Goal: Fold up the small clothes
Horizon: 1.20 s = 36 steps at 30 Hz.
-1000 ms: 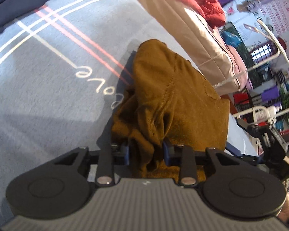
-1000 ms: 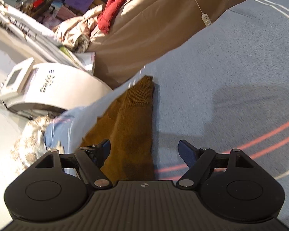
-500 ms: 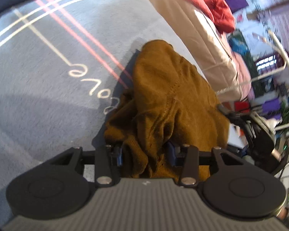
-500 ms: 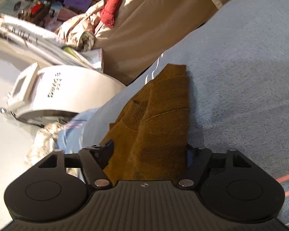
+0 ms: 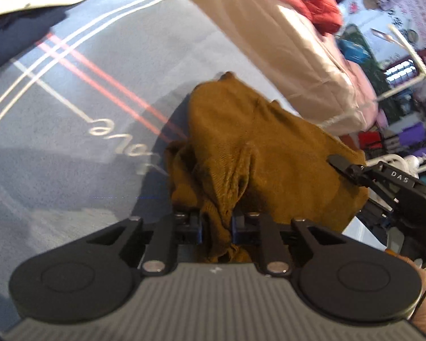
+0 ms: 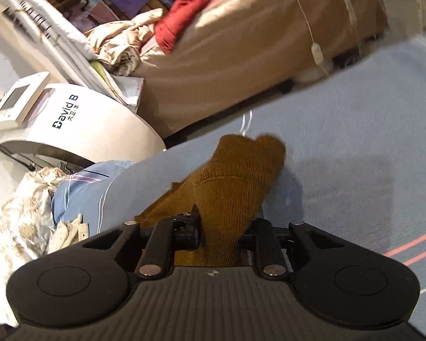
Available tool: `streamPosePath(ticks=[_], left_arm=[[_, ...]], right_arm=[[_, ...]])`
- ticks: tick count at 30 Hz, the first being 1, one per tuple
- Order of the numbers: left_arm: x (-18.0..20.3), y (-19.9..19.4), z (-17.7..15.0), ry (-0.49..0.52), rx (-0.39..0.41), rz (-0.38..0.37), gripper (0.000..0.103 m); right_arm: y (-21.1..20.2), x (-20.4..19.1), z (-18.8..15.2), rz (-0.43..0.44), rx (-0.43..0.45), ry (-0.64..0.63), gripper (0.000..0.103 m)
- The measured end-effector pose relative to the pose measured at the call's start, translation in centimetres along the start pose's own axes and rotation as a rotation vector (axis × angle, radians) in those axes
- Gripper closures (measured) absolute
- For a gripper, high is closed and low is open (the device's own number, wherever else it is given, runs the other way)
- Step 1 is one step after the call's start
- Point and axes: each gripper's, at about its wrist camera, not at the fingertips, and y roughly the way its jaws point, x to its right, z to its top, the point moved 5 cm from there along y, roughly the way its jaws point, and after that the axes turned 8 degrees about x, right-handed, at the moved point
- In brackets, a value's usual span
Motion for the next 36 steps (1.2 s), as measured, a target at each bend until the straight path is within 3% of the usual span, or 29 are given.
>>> streamPosePath(ticks=[5,10,17,20,23,26,29,31,34,35,36], left_arm=[[5.7,-0.4,-1.3,0.066,-0.044,-0.105,0.087],[14.4,-0.4,-4.7,0.157,-0.091,-0.221,0.087],[30.6,1.4,-13.8,0.268,-0.139,-0.357,0.087],[37.9,1.8,-19.3,0.245,-0.159,-0.39,0.087],[44.6,3.0,-24.8,0.22,-0.192,-0.397,0.087],[48.9,4.2,-30.6,0.217,-0.231,-0.37,0.087],[51.0,5.6,-35.9,0.267,-0.259,-0.297,0.087],[51.0,7.0,-38.5,0.292,-0.286,-0.218,0.085],[49.6,7.6,-39.4,0.284,-0.297,-0.191,0.076],[49.6,7.5,-39.4,0.309,-0.29,-0.192,0.071],[49.0,7.5,-39.0,0.342,-0.294,-0.181,0.055]], right_arm=[[-5.1,0.7,1.8,-0.067,0.083,-0.12,0.071],[-11.9,4.8,5.9,-0.127,0.184,-0.108,0.071],[-24.2,15.1,13.4,-0.197,0.246,-0.124,0.071],[-28.9,20.2,18.2,-0.21,0.249,-0.12,0.071],[-32.3,24.8,22.5,-0.249,0.22,-0.158,0.071],[-33.7,29.2,26.1,-0.287,0.189,-0.172,0.071],[-32.1,33.5,27.4,-0.307,0.109,-0.197,0.07],[-30.3,37.1,26.2,-0.351,0.035,-0.185,0.067],[-29.3,40.6,23.6,-0.422,0.035,-0.149,0.049],[-29.5,41.0,22.9,-0.425,0.051,-0.159,0.026],[-30.0,41.3,22.5,-0.424,0.078,-0.18,0.014]])
